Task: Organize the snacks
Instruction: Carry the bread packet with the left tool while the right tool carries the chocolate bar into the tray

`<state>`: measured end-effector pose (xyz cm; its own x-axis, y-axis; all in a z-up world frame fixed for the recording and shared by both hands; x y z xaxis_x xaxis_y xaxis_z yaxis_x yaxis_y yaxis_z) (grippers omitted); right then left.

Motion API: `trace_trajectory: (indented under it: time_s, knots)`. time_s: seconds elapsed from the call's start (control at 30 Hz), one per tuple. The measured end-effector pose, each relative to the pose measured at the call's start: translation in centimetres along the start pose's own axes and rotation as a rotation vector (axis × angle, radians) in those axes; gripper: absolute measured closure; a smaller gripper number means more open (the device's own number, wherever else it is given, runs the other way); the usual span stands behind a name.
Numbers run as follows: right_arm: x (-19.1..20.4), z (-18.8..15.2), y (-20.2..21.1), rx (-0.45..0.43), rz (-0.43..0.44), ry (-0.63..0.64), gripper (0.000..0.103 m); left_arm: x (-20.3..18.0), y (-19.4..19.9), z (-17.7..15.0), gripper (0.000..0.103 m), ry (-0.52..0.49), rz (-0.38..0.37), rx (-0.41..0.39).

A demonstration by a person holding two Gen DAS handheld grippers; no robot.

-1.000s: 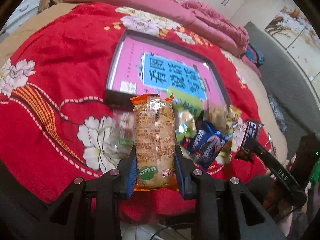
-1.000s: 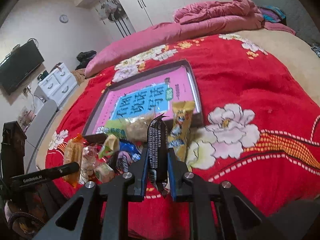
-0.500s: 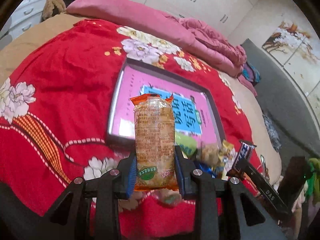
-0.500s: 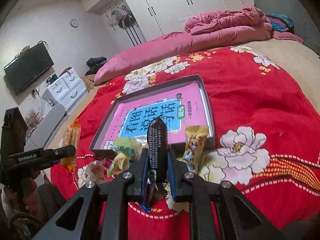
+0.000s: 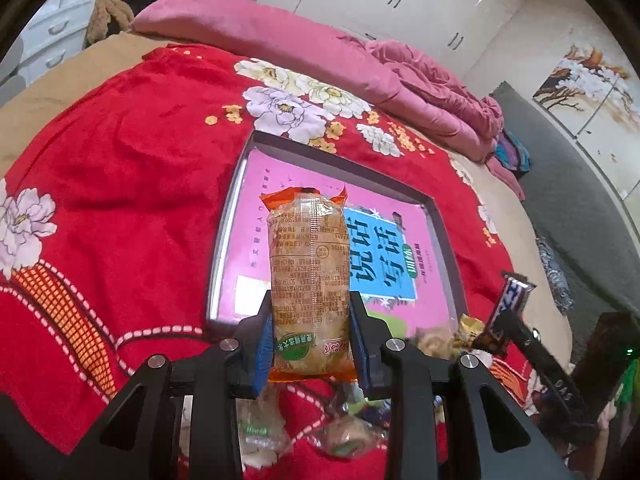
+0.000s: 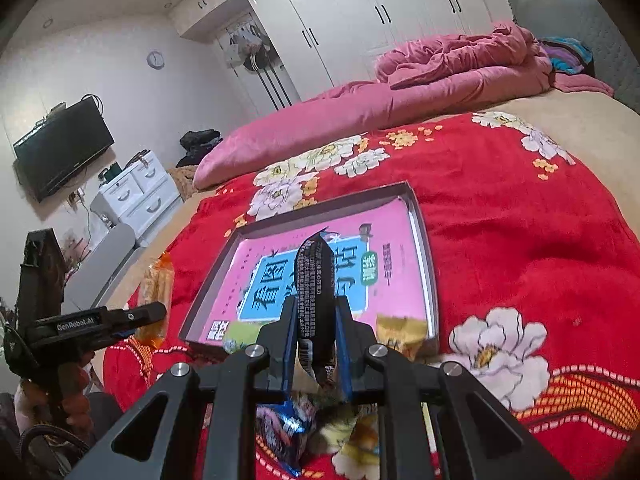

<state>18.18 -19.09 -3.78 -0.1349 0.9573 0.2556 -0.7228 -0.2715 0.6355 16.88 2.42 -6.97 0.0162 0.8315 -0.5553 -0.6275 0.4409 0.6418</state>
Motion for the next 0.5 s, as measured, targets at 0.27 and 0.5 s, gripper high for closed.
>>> trace_trajectory:
  time_s: [0.27,0.5]
  knots:
    - [-0.3,2.0,-1.9,-0.019,-0.001,-0.005,0.085,0.2,-1.8,1.3,0.069,-0.009,0.032,-0.008]
    - [-1.0,3.6,-3.8,-0.022,-0.02,-0.009,0.085,0.6,-3.3,2.3,0.069,-0.019,0.067,-0.005]
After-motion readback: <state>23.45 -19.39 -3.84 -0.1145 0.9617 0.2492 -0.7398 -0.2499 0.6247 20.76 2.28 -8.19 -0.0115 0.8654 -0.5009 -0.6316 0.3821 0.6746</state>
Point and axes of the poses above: each gripper's, at about its wrist camera, not at the fingertips, and y roughly against the way its jaws point, x to its left, z to its top, the point moved 10 cm from there along -y, roughly the way its jaws point, and after that the axes turned 11 degrees about -z, right-handed, at the moved point
